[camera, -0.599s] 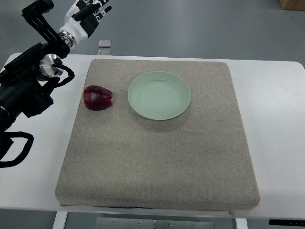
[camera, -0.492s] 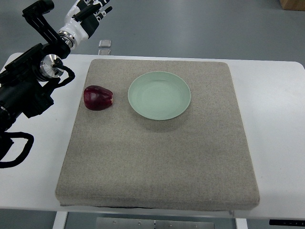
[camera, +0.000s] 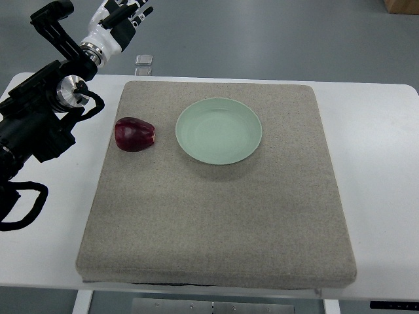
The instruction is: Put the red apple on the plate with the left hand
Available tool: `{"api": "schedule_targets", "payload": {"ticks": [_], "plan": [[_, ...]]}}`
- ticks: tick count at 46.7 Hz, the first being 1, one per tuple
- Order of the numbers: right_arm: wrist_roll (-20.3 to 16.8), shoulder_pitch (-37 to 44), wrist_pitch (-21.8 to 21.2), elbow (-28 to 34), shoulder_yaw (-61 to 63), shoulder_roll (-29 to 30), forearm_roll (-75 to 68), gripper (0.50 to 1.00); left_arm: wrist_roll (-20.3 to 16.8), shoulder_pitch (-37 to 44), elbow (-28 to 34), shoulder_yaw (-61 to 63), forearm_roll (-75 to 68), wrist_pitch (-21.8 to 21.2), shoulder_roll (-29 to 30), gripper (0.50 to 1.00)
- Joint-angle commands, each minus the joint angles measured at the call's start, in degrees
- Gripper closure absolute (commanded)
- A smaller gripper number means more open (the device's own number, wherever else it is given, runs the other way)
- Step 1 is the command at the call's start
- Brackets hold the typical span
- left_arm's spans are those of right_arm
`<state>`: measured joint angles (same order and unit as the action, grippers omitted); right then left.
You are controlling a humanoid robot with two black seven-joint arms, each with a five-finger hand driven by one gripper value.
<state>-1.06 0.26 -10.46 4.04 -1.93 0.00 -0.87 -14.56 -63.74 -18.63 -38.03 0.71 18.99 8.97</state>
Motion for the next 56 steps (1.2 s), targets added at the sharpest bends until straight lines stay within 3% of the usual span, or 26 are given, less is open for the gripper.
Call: {"api": "schedule_targets", "payload": {"ticks": [1, 15, 47, 56], "plan": [[0.0, 0.0, 0.0, 0.0, 0.0, 0.0, 0.0, 0.570, 0.0, -0.1, 0.1, 0.1, -0.1, 0.0, 0.0, 0.508], [0.0, 0.0, 0.0, 0.0, 0.0, 0.0, 0.1, 0.570, 0.0, -0.1, -0.3, 0.1, -0.1, -3.1, -0.2, 0.508], [0.0, 0.0, 0.0, 0.0, 0.0, 0.0, 0.0, 0.568, 0.0, 0.2, -1.8, 1.5, -0.8, -3.1, 0.7, 0.508], [0.0, 0.0, 0.0, 0.0, 0.0, 0.0, 0.0, 0.568, 0.1, -0.2, -3.7, 6.8, -1.0, -3.1, 2.8, 0.508]]}}
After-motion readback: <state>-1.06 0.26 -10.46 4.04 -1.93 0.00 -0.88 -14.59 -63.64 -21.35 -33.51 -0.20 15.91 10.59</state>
